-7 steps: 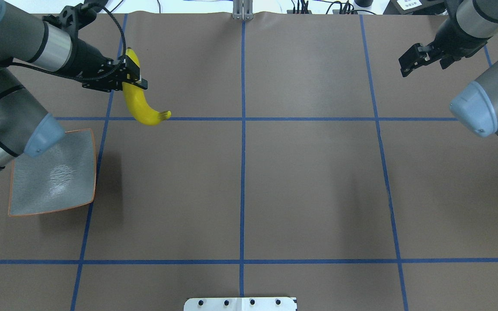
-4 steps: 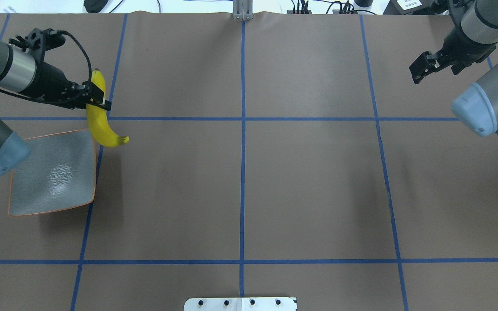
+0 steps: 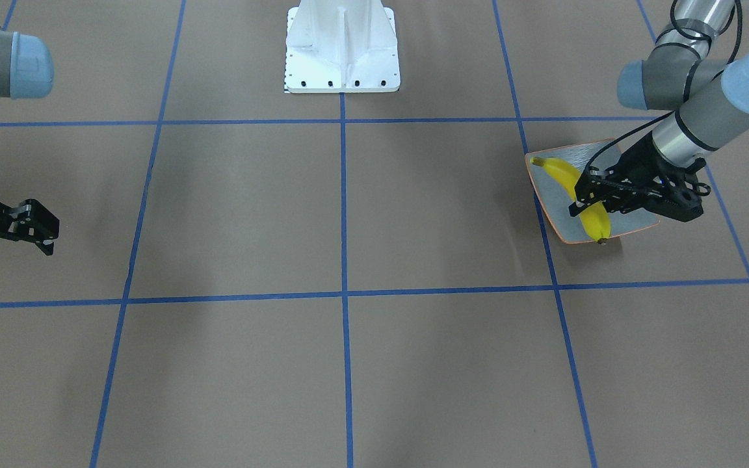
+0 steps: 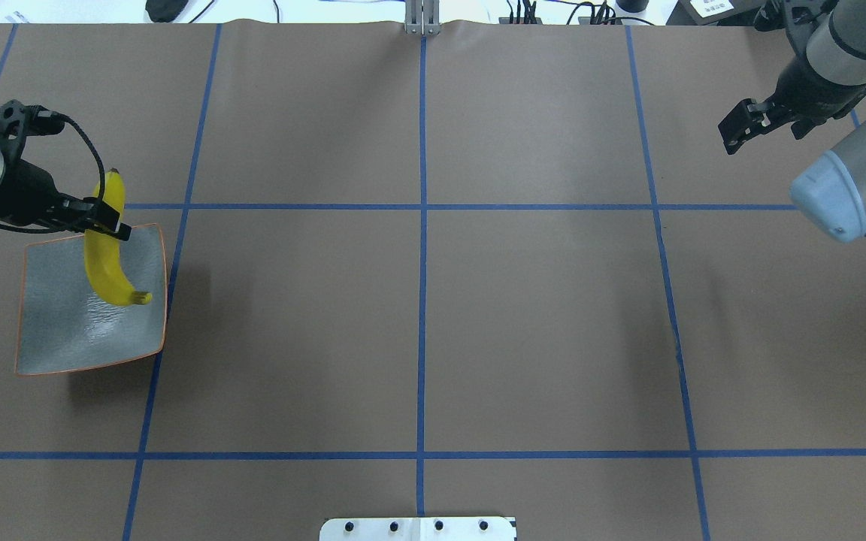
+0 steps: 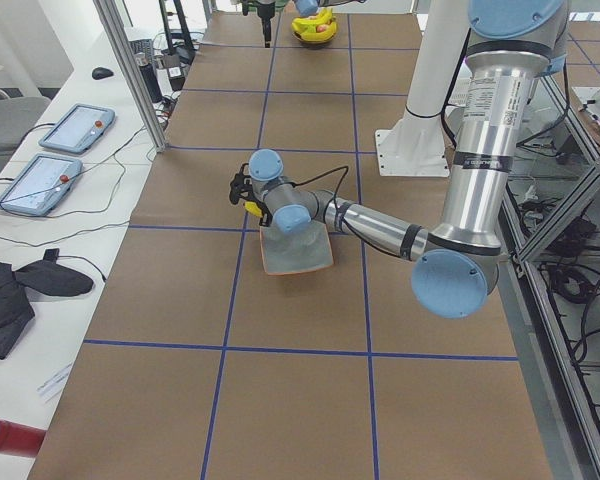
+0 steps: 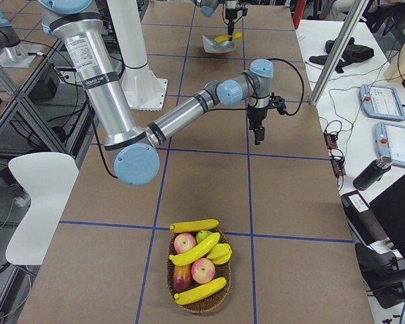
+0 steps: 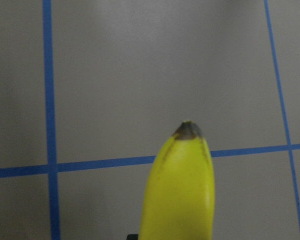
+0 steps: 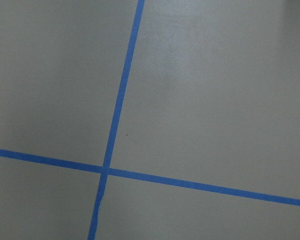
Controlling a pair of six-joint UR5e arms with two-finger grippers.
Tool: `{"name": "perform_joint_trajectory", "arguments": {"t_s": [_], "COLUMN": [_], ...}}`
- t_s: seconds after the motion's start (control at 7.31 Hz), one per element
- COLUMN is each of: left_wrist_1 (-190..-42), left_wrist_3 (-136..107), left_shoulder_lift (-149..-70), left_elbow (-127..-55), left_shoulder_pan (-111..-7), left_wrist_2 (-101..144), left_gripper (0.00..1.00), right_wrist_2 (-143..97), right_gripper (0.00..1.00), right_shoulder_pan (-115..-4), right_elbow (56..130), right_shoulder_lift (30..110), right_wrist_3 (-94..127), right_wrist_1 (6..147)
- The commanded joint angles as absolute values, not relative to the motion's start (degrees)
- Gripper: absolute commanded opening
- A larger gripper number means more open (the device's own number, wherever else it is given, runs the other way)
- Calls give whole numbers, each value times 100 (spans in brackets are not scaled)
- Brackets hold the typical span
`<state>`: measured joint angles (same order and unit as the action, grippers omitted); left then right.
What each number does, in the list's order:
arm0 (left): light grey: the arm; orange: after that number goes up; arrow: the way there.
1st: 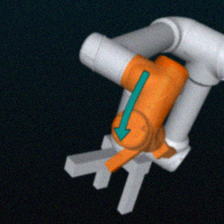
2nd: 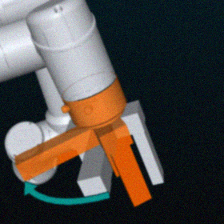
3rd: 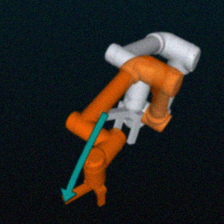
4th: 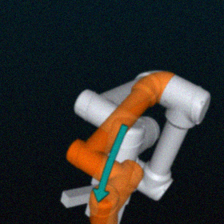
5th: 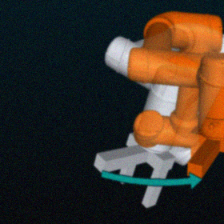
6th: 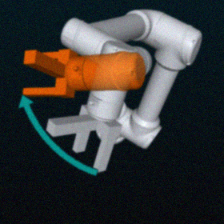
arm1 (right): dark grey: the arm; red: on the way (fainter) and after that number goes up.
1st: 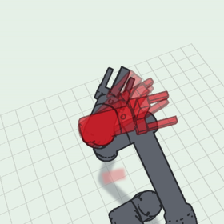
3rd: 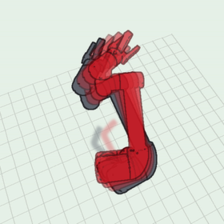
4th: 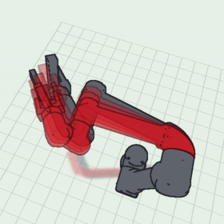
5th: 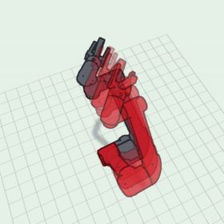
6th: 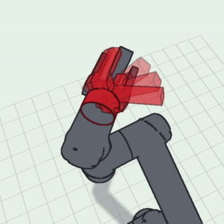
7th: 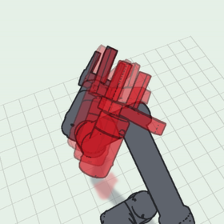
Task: Transfer all bananas from basket to plate
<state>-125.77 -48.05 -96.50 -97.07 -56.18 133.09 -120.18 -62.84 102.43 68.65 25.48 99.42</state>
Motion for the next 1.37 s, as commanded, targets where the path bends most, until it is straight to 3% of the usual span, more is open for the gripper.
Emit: {"name": "perform_joint_trajectory", "arguments": {"t_s": [0.0,0.41,0.55,0.68,1.23], "left_wrist_1": [-12524,-12524,-12524,-12524,-12533], "left_wrist_3": [-4676,-4676,-4676,-4676,-4676], "left_shoulder_lift": [-9396,-9343,-9343,-9334,-9228], "left_elbow": [-9721,-9712,-9721,-9721,-9992], "left_shoulder_pan": [-5581,-5564,-5563,-5563,-5686], "left_wrist_2": [13272,13079,13026,12843,12788], "left_gripper": [0,2,36,99,100], "right_wrist_2": [-12023,-12032,-12076,-12076,-12085], "right_gripper": [99,99,99,99,99], "right_shoulder_pan": [-6284,-6275,-6275,-6275,-6284], "right_elbow": [10222,10152,10117,10108,10142], "right_shoulder_lift": [6873,6847,6847,6847,6855], "right_wrist_3": [2558,2601,2619,2619,2602], "right_wrist_1": [9940,9949,9941,9940,9923]}}
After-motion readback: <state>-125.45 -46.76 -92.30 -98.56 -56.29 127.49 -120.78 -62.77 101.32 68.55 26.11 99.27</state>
